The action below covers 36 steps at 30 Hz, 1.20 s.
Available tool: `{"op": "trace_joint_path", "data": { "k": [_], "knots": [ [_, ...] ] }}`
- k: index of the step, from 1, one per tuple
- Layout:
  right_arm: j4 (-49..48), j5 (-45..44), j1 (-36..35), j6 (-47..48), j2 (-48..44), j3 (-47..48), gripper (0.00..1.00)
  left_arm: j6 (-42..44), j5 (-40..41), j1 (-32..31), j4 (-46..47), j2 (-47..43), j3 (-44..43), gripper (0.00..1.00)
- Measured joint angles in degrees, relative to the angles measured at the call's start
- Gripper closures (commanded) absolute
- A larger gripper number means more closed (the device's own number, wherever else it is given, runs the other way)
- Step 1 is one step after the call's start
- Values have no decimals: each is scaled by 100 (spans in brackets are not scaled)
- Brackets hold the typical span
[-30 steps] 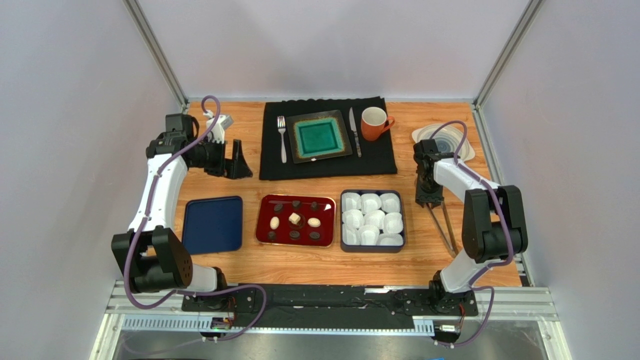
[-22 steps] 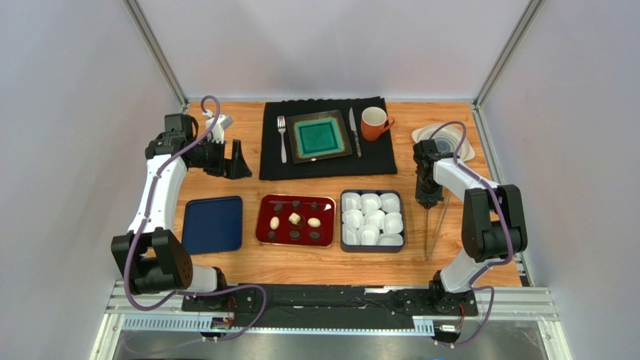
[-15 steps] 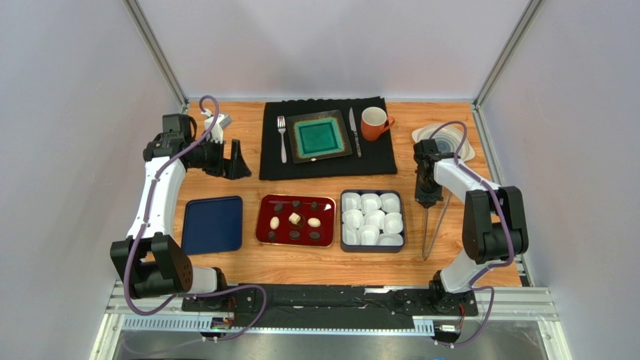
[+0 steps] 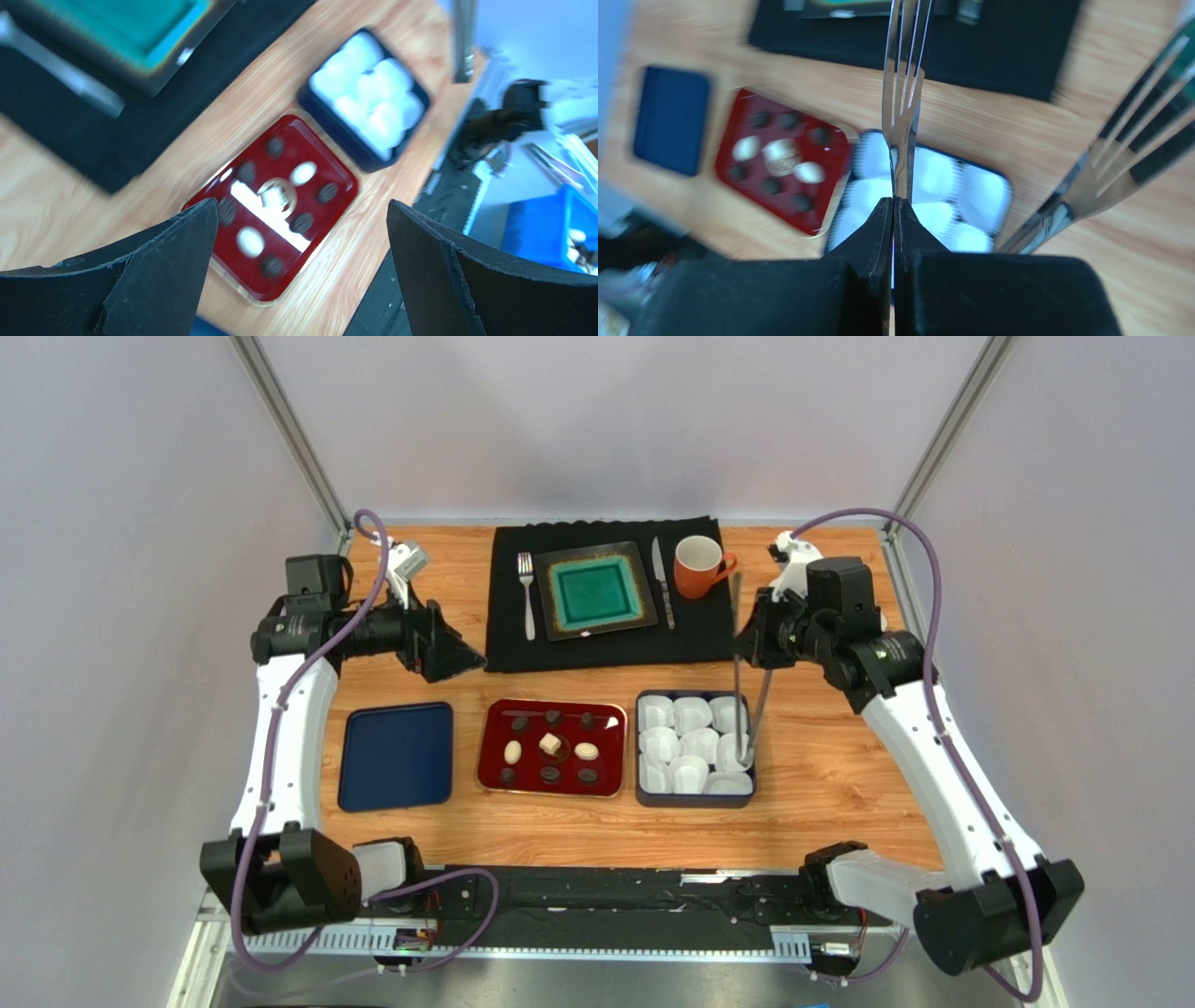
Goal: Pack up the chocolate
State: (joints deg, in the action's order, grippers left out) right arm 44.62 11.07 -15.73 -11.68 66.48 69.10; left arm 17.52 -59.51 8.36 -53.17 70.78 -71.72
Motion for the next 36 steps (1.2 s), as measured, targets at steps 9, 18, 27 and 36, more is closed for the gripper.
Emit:
{"op": "trace_joint_path", "data": {
  "k": [9,18,27,36],
  "knots": [
    [-197,2494,-1657,109,417,750,100,-577,-2059,-48,1134,-634,264,2],
    [-188,3958,-2640,203,1652,1303,100,-2535,-2378,-411,3322,-776,911,4],
    [-105,4767,-2865,455,2441,2153,100,-2955,-2470,-748,3762,-1235,1016,5],
    [262,5136,-2990,750,2981,2680,100,-3676,-2507,-769,4446,-1410,1663,12]
  ]
}}
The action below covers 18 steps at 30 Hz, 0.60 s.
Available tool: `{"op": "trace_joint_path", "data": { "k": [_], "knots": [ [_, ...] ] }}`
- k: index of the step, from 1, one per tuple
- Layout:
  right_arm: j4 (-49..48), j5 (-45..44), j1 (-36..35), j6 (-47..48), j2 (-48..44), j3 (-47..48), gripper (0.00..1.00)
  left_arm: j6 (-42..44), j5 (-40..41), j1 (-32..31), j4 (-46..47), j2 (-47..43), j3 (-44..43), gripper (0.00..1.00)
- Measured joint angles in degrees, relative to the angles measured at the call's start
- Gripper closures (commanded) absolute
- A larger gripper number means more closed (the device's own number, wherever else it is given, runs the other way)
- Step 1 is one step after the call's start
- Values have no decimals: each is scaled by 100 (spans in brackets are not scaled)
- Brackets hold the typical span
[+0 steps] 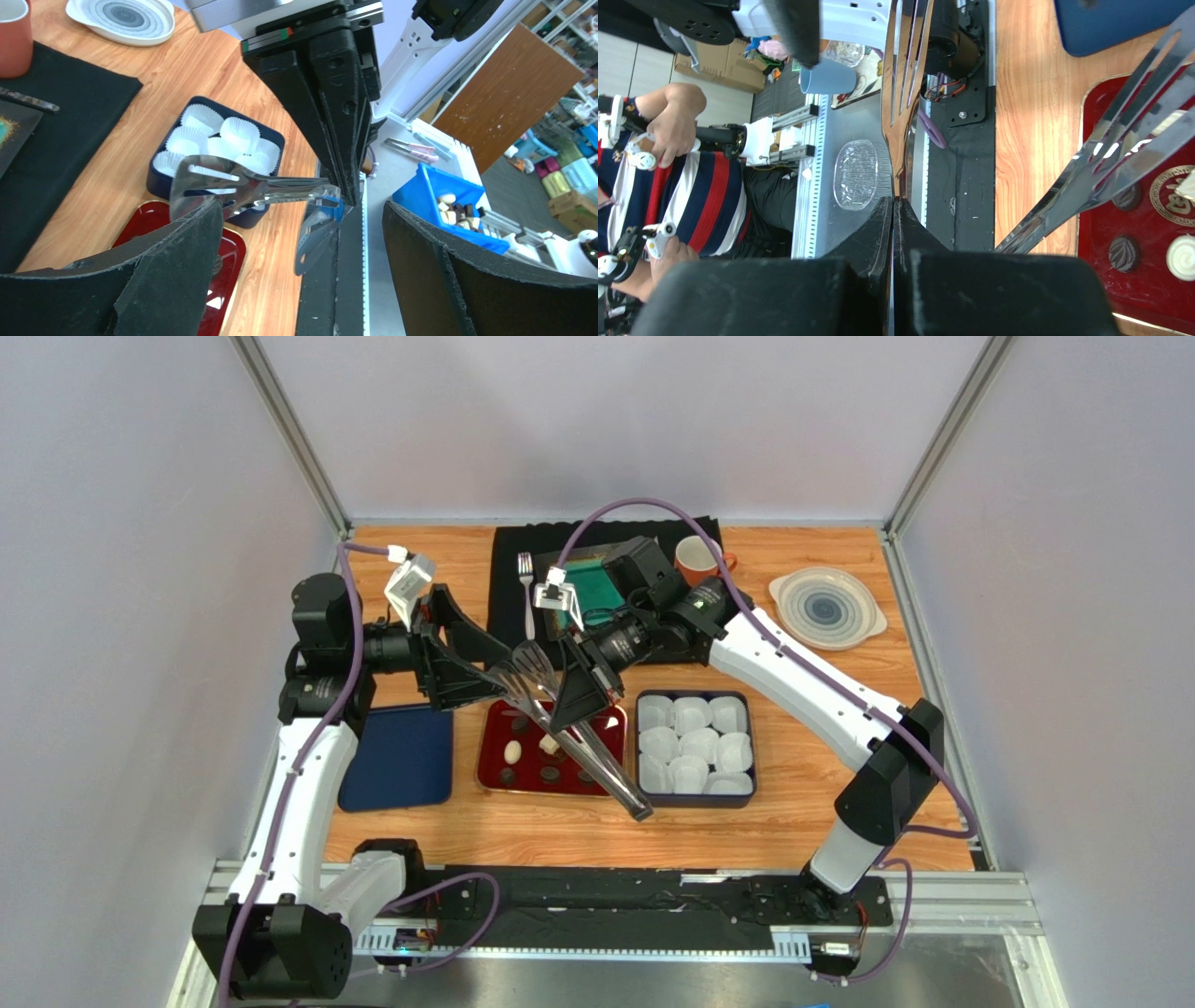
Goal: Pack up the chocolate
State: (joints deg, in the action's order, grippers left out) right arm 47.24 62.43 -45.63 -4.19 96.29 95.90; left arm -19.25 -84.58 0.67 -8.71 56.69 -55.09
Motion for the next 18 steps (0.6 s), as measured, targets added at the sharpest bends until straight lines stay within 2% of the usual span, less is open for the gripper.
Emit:
{"op": "trace_joint_path", "data": {
  "k": [2,5,6,9,14,16,18],
  "knots": [
    [50,70,-11,57,7,63,100,-79,0,-4,74,0,17,17],
    [151,170,-11,140,24,190,100,-175,-2,-22,155,0,22,38],
    [192,201,-11,170,46,238,100,-199,-2,-22,175,-2,28,50],
    [310,262,-11,260,162,382,100,-275,-20,-26,216,-2,44,63],
    [400,264,-7,323,374,439,100,-382,-44,-26,238,-26,122,72],
    [442,238,-7,369,424,446,99,-415,-42,-26,243,-26,127,77],
    [479,122,2,409,435,468,94,-444,-35,-26,247,-26,129,87]
  ]
}}
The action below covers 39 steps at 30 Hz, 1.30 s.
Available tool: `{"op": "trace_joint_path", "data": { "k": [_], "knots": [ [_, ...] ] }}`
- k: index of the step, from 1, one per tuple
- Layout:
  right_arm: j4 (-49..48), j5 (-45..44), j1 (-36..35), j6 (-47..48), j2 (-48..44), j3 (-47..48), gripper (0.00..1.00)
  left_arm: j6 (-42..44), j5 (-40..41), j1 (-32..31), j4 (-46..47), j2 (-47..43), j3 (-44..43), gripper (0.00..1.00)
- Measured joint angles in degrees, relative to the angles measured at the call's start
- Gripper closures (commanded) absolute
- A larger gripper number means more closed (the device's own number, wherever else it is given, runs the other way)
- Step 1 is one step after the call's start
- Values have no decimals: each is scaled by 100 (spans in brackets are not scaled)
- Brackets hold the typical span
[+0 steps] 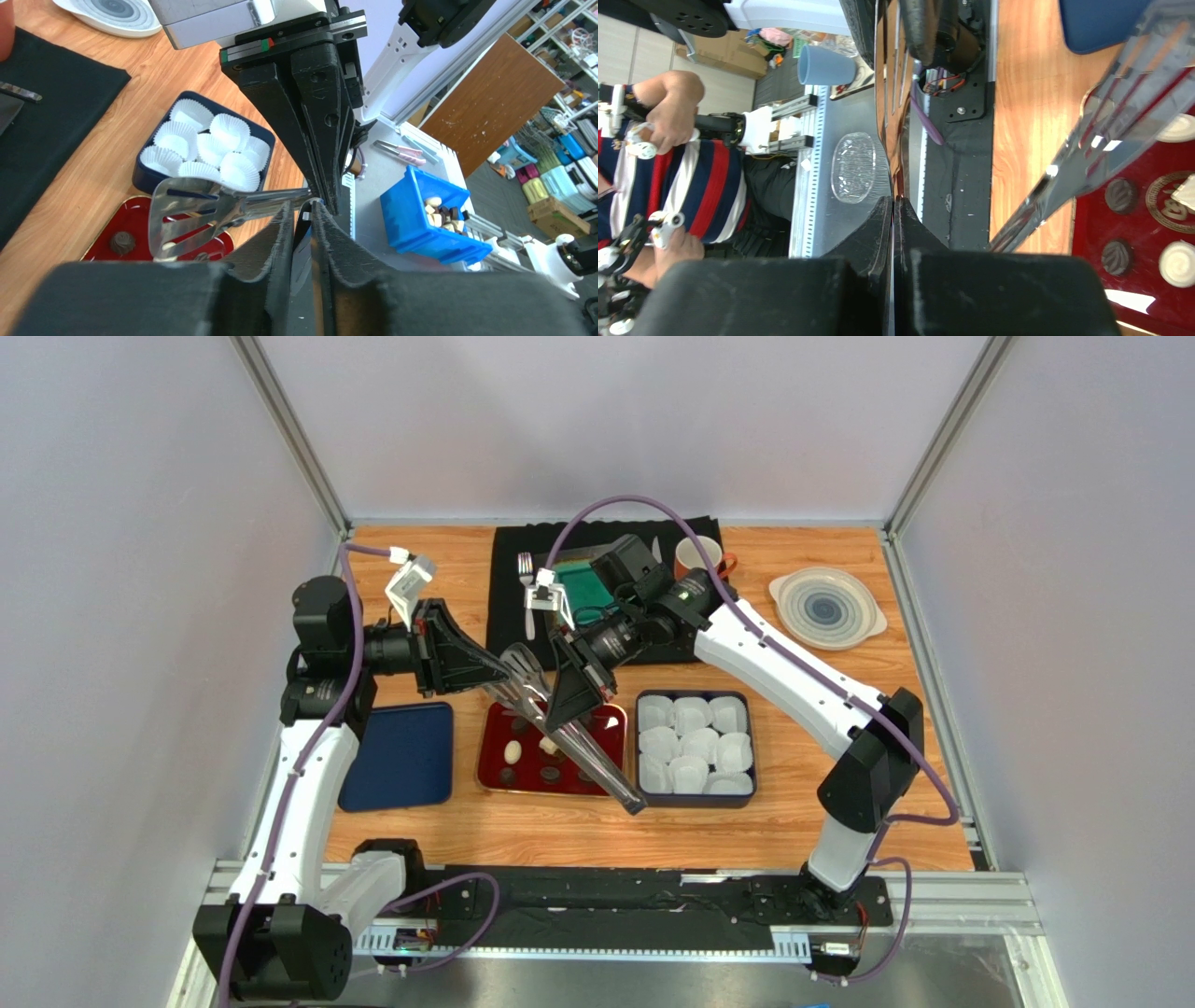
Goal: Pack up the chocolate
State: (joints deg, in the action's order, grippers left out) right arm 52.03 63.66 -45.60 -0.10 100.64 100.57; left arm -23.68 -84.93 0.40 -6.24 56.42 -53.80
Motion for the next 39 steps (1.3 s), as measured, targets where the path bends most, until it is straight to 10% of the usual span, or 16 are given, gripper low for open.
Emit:
{"op": "trace_joint_path", "data": {
  "k": [20,23,31,39],
  "knots": [
    [-2297,-1453,1615,-1543,-2356,-2208,92,-468,81,-26,251,682,-413,100],
    [-2677,-1576,1784,-1823,-2693,-2583,78,-1191,63,-26,1093,682,-354,100],
    [-3018,-2277,2120,-2192,-3523,-3110,3,-2459,361,57,2485,691,-280,100],
    [-3397,-3471,2555,-2511,-5401,-3926,0,-3794,1176,339,3598,723,-201,100]
  ]
}}
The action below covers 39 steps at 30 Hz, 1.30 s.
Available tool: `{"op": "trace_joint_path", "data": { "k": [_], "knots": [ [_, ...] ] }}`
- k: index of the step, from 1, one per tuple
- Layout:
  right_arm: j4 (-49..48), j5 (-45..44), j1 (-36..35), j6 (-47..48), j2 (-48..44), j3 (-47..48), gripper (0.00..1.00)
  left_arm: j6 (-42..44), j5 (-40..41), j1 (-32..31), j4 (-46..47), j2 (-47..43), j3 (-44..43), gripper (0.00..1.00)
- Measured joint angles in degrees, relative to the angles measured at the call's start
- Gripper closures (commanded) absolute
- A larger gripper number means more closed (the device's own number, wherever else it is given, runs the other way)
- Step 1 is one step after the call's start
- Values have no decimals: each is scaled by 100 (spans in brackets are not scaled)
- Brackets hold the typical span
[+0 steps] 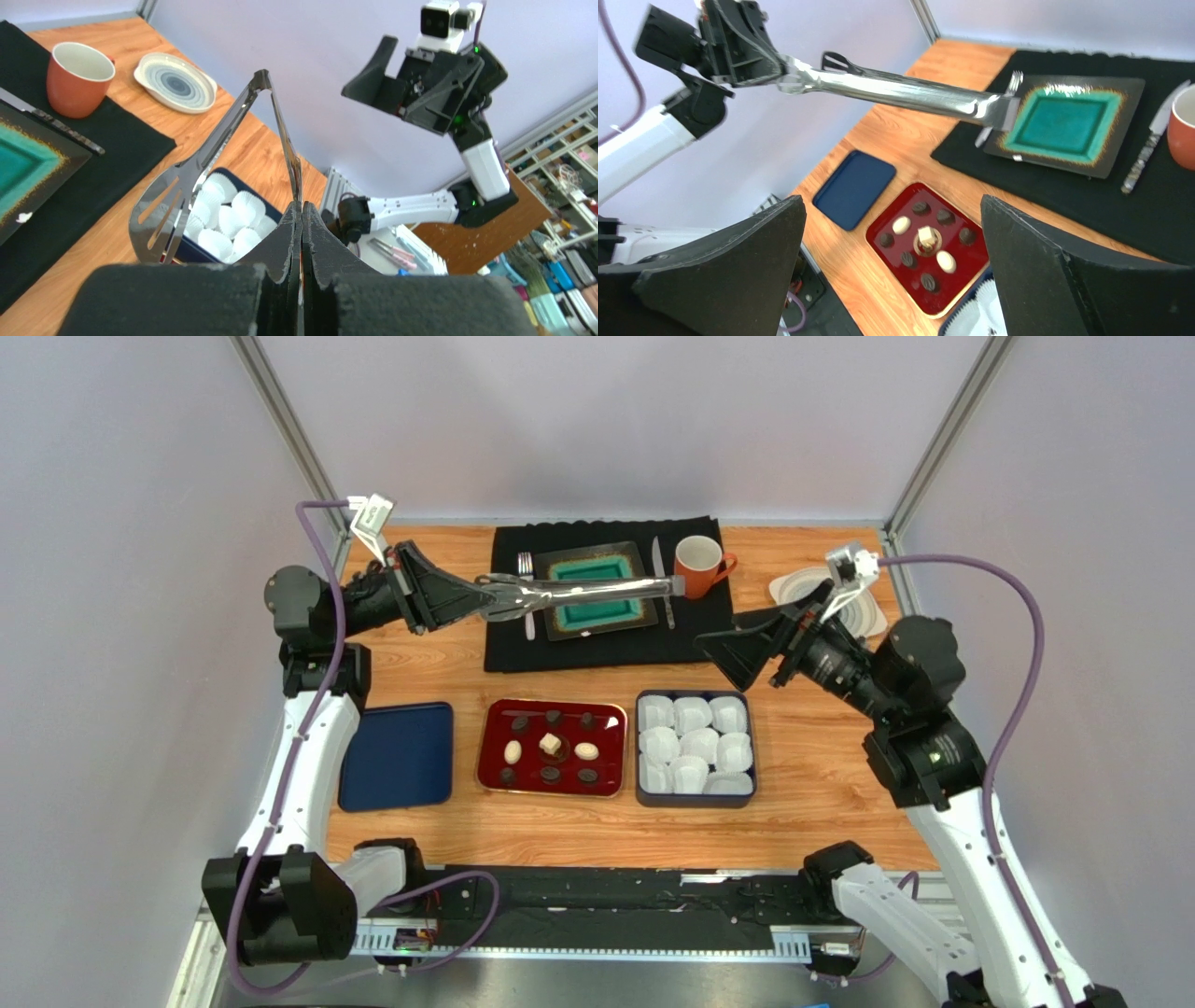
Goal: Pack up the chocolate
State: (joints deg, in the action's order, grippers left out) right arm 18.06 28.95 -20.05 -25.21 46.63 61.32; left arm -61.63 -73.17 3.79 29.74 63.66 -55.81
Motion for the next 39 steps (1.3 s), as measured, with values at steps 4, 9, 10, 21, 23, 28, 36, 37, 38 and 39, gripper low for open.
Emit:
{"op": "trace_joint_path", "data": {
  "k": [4,9,10,21,23,28,36,37,38,39],
  "knots": [
    [-894,39,2,-566,-444,-813,0,-726,354,0,586,0,70,100],
    [-2647,155,-114,-1742,-203,-2398,0,-1762,737,0,1303,7,120,100],
    [-2855,76,-223,-1891,-59,-2592,0,-1947,804,0,1462,4,144,100],
    [-4450,-527,-1711,-1996,1751,-1425,1,-2820,1029,-157,2057,-225,841,100],
    [-4732,-654,-1757,-2009,2033,-1228,1,-2881,1025,-181,2127,-282,942,100],
    [-5320,-927,-1764,-2175,2559,-1176,4,-3016,1014,-181,2371,-341,962,100],
    [-5910,-1366,-1821,-2367,2872,-1187,7,-3115,988,-184,2546,-407,1084,100],
    [-6100,-1478,-1862,-2367,2872,-1215,8,-3121,997,-184,2551,-407,1099,100],
    [-6220,-1543,-1891,-2363,2872,-1244,8,-3130,1016,-181,2559,-407,1115,100],
    [-6369,-1631,-1939,-2358,2872,-1281,9,-3139,1029,-184,2570,-407,1126,100]
  ]
}}
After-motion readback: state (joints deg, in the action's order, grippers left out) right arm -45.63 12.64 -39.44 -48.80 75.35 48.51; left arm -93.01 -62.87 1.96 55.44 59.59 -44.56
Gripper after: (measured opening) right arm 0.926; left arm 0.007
